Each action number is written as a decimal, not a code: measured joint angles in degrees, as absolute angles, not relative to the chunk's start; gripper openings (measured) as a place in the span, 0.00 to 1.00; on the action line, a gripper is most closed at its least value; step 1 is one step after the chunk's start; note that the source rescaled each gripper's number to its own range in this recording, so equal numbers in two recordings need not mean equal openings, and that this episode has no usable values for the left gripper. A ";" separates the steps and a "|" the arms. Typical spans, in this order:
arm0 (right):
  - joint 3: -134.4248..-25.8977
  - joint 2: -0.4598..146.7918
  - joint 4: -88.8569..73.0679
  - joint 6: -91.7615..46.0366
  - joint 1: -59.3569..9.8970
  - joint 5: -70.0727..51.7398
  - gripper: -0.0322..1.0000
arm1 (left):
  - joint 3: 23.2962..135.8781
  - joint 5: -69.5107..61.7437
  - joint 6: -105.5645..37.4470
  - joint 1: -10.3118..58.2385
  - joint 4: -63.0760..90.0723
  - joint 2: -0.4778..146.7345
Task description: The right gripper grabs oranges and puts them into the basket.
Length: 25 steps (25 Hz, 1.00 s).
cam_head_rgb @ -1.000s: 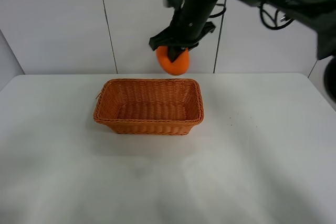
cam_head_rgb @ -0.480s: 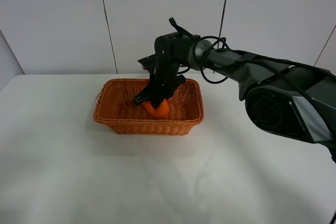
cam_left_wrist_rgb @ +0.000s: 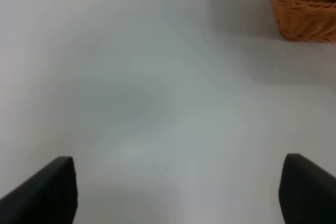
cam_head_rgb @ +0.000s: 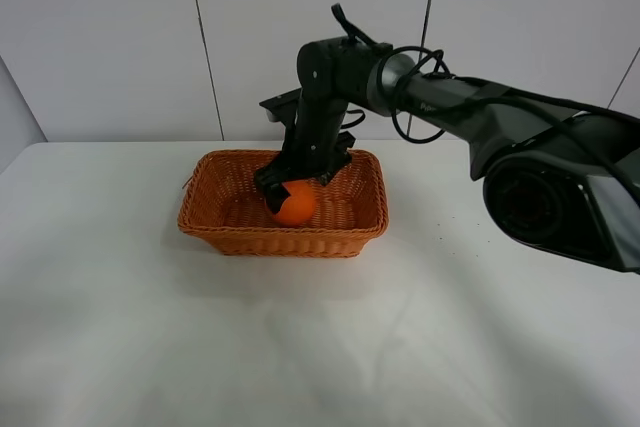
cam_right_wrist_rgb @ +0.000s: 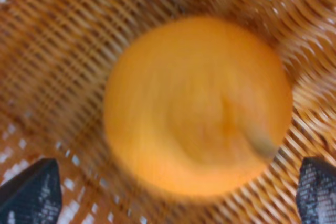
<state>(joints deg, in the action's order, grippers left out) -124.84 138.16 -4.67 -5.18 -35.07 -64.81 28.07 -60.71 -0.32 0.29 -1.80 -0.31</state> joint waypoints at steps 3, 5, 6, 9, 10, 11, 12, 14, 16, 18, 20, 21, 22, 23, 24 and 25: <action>-124.84 134.11 -4.14 -4.96 -35.07 -67.92 1.00 | 28.07 -60.71 -0.32 0.29 -1.80 -0.31; -124.90 131.11 -3.37 -4.31 -35.07 -69.23 1.00 | 28.07 -60.71 -0.32 0.29 -1.80 -0.31; -125.02 129.91 -3.23 -3.88 -34.95 -69.43 1.00 | 28.07 -60.71 -0.32 0.29 -1.80 -0.31; -125.12 126.80 -3.29 -3.46 -33.79 -69.74 1.00 | 28.07 -60.71 -0.32 0.29 -1.80 -0.31; -125.19 126.38 -3.29 -3.41 -32.94 -69.74 1.00 | 28.07 -60.71 -0.32 0.29 -1.80 -0.31; -125.19 126.20 -3.29 -3.41 -31.90 -69.74 1.00 | 28.07 -60.71 -0.32 0.29 -1.80 -0.31; -125.19 126.20 -3.29 -3.41 -30.63 -69.74 1.00 | 28.07 -60.71 -0.32 0.29 -1.80 -0.31; -125.19 126.32 -3.23 -3.41 -27.96 -69.81 1.00 | 28.07 -60.71 -0.32 0.29 -1.80 -0.31; -125.19 126.38 -3.23 -3.41 -24.47 -69.81 1.00 | 28.07 -60.71 -0.32 0.29 -1.80 -0.31; -125.19 126.38 -3.23 -3.41 -20.80 -69.81 1.00 | 28.07 -60.71 -0.32 0.29 -1.80 -0.31; -125.19 126.38 -3.23 -3.41 -16.94 -69.81 1.00 | 28.07 -60.71 -0.32 0.29 -1.80 -0.31; -125.19 126.38 -3.23 -3.41 -14.82 -69.81 1.00 | 28.07 -60.71 -0.32 0.29 -1.80 -0.31; -125.19 126.38 -3.23 -3.41 -12.73 -69.81 1.00 | 28.07 -60.71 -0.32 0.29 -1.80 -0.31; -125.19 126.38 -3.23 -3.41 -10.75 -69.81 1.00 | 28.07 -60.71 -0.32 0.29 -1.80 -0.31; -125.19 126.38 -3.18 -3.41 -9.17 -69.81 1.00 | 28.07 -60.71 -0.32 0.29 -1.80 -0.31; -125.19 126.38 -3.18 -3.41 -7.41 -69.81 1.00 | 28.07 -60.71 -0.32 0.29 -1.80 -0.31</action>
<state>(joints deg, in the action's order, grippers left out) -125.19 126.38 -3.18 -3.41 -7.41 -69.81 28.07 -60.71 -0.32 0.29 -1.80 -0.31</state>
